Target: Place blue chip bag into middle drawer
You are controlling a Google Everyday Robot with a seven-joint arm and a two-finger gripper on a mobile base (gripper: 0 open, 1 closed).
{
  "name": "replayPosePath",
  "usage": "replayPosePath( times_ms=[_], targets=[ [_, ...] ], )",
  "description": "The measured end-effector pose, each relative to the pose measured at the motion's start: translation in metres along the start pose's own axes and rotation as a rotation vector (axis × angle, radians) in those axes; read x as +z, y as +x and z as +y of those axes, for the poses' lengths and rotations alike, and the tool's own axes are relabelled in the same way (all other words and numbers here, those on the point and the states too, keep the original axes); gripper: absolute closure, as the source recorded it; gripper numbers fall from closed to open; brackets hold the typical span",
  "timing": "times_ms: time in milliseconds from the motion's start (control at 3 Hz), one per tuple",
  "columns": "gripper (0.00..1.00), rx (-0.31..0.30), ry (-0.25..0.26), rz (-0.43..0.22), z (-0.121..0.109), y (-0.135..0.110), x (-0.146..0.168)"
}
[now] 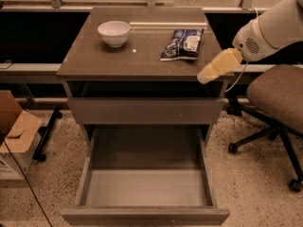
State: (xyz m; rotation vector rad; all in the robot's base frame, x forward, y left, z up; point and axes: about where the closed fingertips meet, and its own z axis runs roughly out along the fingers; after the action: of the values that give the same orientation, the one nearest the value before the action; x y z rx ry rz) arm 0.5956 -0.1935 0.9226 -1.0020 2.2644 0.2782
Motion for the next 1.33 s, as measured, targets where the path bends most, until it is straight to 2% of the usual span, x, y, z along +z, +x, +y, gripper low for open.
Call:
replayPosePath(
  times_ms=[333,667,1000,1333],
  targets=[
    [0.00,0.018,0.074,-0.087,-0.008,-0.043,0.029],
    [0.00,0.040,0.105,-0.155,-0.018,-0.084,0.059],
    [0.00,0.069,0.101,-0.189,-0.030,-0.114,0.092],
    [0.00,0.117,0.099,-0.192,-0.050,-0.126,0.122]
  ],
)
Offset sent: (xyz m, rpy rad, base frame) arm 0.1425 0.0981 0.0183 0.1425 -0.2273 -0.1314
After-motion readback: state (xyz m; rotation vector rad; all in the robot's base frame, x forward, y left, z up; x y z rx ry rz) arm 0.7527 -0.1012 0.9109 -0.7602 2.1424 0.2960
